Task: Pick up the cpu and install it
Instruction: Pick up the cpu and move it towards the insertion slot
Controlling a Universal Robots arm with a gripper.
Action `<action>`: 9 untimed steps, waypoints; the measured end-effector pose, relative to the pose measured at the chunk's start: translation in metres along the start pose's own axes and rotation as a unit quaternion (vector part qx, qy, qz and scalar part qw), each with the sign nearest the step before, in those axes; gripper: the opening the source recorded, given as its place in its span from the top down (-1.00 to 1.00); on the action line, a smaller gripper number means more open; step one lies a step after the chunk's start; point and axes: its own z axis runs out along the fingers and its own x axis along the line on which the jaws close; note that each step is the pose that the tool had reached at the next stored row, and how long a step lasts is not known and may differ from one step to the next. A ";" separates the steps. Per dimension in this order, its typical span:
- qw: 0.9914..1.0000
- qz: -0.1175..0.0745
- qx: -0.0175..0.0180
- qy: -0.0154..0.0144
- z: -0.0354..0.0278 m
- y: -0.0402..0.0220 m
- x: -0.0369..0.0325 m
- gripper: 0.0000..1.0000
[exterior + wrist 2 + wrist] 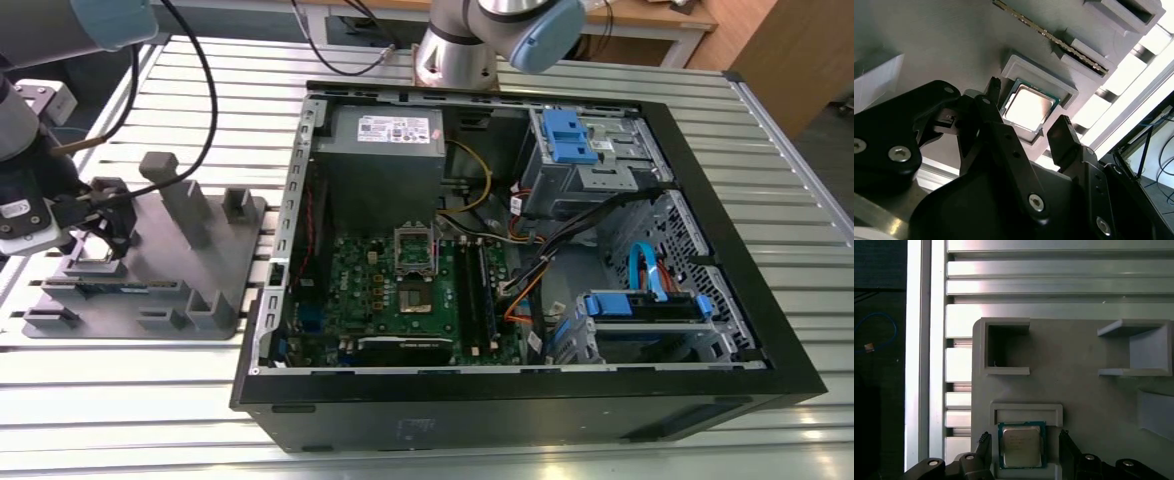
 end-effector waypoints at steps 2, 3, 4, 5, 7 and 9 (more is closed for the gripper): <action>1.000 0.000 0.000 0.000 0.0006 0.0003 0.0000 -0.29; 1.000 0.000 0.000 0.000 0.0008 0.0005 0.0000 -0.29; 1.000 0.000 0.000 0.000 0.0011 0.0008 0.0001 -0.29; 1.000 0.000 0.000 0.000 0.0013 0.0010 0.0002 -0.29; 1.000 0.000 0.000 0.000 0.0018 0.0015 0.0004 -0.29; 1.000 0.000 0.000 0.000 0.0021 0.0015 0.0005 -0.29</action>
